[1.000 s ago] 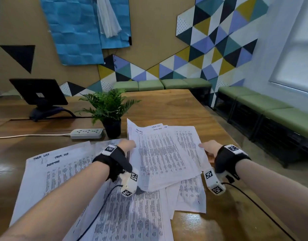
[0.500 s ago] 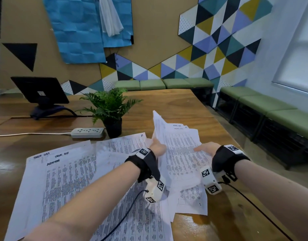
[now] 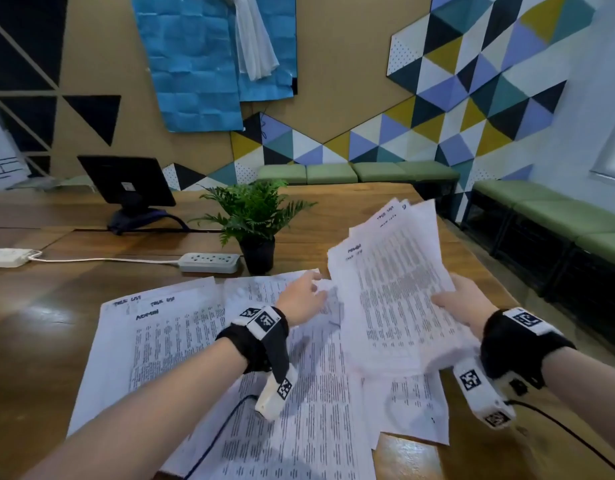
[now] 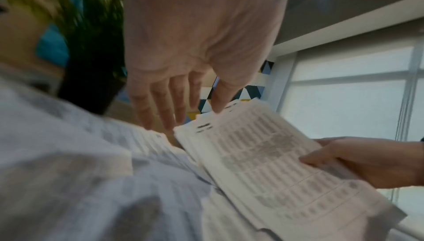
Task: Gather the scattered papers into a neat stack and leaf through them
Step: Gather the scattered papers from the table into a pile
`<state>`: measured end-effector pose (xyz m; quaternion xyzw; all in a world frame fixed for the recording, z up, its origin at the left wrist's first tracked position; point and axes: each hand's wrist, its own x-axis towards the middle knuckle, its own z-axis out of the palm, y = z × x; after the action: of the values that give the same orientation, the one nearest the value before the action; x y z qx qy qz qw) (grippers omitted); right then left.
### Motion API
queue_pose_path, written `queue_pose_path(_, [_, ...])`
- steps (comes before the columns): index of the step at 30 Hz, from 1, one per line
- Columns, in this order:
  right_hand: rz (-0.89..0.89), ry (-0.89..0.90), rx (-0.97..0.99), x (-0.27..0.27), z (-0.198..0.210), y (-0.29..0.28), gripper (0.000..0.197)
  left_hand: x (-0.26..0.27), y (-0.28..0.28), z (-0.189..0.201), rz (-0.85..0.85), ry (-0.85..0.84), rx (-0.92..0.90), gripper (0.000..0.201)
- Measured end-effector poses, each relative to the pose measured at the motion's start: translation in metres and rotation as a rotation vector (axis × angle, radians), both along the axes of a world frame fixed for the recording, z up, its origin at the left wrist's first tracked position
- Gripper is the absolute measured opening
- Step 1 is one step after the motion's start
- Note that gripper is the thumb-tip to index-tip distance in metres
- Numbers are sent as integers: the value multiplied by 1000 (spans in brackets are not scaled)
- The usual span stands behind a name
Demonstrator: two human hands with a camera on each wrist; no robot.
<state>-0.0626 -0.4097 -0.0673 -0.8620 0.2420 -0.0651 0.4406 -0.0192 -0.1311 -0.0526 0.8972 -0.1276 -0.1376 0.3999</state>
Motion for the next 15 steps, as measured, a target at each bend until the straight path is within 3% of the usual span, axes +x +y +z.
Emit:
queue_pose_path(3, [-82, -195, 67, -17, 18, -5, 36, -3, 48, 10, 3, -48, 214, 31])
queue_pose_path(6, [-168, -334, 261, -30, 42, -9, 41, -14, 92, 14, 68, -13, 422, 37])
queue_pose_path(8, [-186, -327, 459, -33, 51, -7, 44, -26, 117, 12, 105, 58, 468, 44])
queue_pose_path(13, [-59, 82, 684, -61, 45, 29, 21, -47, 139, 2, 219, 366, 274, 44])
queue_pose_path(15, [71, 219, 704, -74, 27, 52, 25, -52, 140, -1, 267, 422, 174, 44])
